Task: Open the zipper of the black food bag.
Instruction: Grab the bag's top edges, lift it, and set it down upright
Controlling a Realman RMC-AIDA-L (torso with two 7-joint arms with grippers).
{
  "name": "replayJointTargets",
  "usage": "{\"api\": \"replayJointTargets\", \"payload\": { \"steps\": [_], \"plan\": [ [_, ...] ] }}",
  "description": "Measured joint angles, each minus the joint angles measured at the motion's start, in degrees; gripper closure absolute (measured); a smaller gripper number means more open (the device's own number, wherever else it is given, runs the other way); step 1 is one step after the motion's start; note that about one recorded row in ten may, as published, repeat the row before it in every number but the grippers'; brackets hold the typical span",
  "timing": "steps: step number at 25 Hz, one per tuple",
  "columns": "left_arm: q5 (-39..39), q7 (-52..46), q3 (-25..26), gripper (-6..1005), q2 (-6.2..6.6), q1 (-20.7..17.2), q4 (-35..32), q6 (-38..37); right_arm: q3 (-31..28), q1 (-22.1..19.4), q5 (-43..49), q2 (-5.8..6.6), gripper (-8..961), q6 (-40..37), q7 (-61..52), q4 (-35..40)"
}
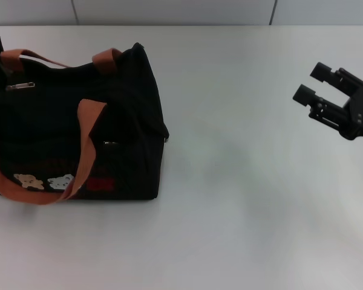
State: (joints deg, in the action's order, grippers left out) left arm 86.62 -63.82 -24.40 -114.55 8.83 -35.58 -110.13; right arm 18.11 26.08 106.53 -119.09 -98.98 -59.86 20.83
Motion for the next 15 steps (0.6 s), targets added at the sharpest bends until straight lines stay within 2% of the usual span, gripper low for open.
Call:
{"api": "replayJointTargets", "payload": {
  "steps": [3, 4, 6, 10, 15],
  "plan": [
    [0.4, 3.0, 0.5, 692, 0.73, -2.1, 2.5, 0.5, 0.0, 0.8, -0.1, 0.00, 179, 0.7, 0.0, 0.0],
    [0.8, 6.1, 0.7, 648, 1.14, -4.2, 4.6, 2.0, 0.0, 1.3, -0.1, 0.00, 179, 1.3, 0.0, -0.1],
    [0.8, 7.5, 0.8, 444, 1.24, -5.3, 5.4, 3.3, 0.1, 1.6, -0.1, 0.00, 179, 1.5, 0.0, -0.3],
    [1.5, 9.3, 0.5, 358, 1.38, -6.5, 6.8, 8.7, 0.5, 2.6, -0.1, 0.00, 179, 2.3, 0.1, -1.0],
    [4.9, 9.4, 0.6, 251, 1.19, -5.5, 7.6, 12.9, 0.5, 3.0, -0.1, 0.00, 179, 3.1, 0.2, -1.4]
  ]
}}
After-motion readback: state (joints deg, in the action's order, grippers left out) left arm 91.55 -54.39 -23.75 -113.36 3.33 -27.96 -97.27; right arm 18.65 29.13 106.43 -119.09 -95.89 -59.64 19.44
